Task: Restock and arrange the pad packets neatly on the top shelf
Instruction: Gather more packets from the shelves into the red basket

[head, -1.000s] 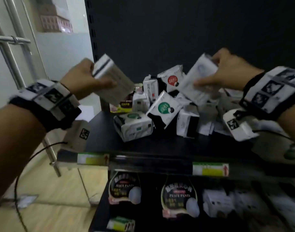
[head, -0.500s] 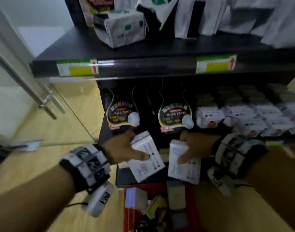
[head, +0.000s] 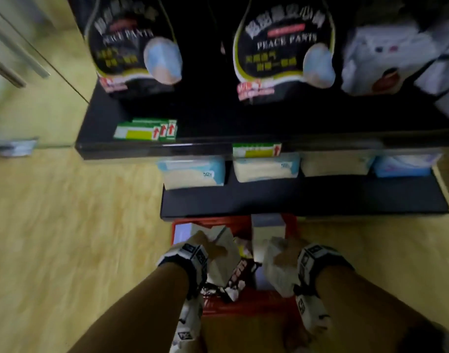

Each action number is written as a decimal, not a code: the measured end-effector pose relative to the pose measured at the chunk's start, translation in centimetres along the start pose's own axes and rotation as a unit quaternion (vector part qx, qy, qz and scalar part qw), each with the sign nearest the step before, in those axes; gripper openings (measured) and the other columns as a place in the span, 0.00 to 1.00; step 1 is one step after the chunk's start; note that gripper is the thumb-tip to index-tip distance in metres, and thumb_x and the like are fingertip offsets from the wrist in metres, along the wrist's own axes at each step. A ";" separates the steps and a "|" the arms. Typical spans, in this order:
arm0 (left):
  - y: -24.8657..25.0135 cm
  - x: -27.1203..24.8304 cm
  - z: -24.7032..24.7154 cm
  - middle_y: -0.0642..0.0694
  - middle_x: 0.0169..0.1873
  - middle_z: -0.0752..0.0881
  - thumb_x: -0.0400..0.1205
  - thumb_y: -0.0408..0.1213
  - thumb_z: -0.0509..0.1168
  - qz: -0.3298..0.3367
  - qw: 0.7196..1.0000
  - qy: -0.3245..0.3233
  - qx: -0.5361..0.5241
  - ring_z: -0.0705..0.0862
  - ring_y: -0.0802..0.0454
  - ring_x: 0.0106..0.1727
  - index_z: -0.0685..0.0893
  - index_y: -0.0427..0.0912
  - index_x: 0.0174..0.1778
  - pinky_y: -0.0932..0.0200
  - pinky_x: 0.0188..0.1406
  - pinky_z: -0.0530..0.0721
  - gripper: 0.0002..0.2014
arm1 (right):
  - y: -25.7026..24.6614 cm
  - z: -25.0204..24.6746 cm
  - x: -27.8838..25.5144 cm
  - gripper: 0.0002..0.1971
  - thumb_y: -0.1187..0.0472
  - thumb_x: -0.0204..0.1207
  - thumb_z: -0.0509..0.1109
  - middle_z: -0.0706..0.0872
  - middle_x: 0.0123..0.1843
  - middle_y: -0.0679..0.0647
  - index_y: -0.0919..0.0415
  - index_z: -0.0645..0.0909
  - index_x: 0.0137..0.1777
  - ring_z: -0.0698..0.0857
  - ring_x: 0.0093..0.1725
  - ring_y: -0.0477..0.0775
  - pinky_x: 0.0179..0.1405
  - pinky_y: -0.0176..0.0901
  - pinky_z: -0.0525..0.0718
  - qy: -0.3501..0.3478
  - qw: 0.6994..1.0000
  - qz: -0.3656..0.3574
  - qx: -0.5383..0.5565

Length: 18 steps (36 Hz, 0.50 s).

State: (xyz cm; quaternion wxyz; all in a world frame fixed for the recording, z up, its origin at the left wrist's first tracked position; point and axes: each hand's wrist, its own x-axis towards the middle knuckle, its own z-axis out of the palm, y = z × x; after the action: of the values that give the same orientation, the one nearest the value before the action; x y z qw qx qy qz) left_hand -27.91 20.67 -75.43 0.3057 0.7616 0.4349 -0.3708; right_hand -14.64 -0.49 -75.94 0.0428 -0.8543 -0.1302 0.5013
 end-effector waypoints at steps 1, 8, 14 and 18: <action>0.3 0.7 0.9 0.39 0.68 0.78 0.66 0.61 0.74 0.002 1.000 -0.012 0.011 0.78 0.38 0.66 0.71 0.43 0.71 0.48 0.61 0.78 0.42 | 0.1 0.6 1.2 0.41 0.44 0.73 0.73 0.64 0.82 0.59 0.58 0.61 0.82 0.66 0.80 0.61 0.76 0.49 0.67 0.006 1.000 0.000 -0.017; 1.1 3.0 5.9 0.43 0.70 0.77 0.76 0.58 0.66 0.044 0.992 -0.067 0.093 0.76 0.43 0.70 0.71 0.45 0.73 0.50 0.65 0.73 0.32 | 0.8 5.0 4.9 0.31 0.50 0.82 0.63 0.66 0.81 0.61 0.60 0.61 0.81 0.69 0.78 0.63 0.76 0.54 0.71 -0.077 0.994 0.000 -0.084; 1.4 1.5 3.4 0.42 0.72 0.76 0.81 0.50 0.65 0.061 0.991 -0.044 0.111 0.75 0.44 0.71 0.70 0.42 0.75 0.58 0.63 0.73 0.28 | 0.5 2.6 3.6 0.29 0.59 0.85 0.62 0.63 0.82 0.62 0.64 0.57 0.83 0.66 0.80 0.60 0.76 0.45 0.68 -0.076 0.995 0.018 -0.066; 2.4 -1.0 -1.6 0.44 0.70 0.78 0.81 0.48 0.65 0.093 0.992 -0.004 0.082 0.77 0.46 0.69 0.75 0.44 0.72 0.60 0.63 0.73 0.24 | -1.9 -1.6 1.2 0.28 0.54 0.84 0.62 0.66 0.81 0.60 0.60 0.62 0.81 0.70 0.78 0.60 0.72 0.45 0.72 -0.020 0.998 -0.010 -0.059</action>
State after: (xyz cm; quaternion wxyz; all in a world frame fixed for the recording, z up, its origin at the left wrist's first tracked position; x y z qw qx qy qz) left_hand -25.62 20.44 -73.44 0.2767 0.8200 0.3287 -0.3781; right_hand -13.02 1.78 -75.79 -0.0054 -0.8437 -0.1688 0.5096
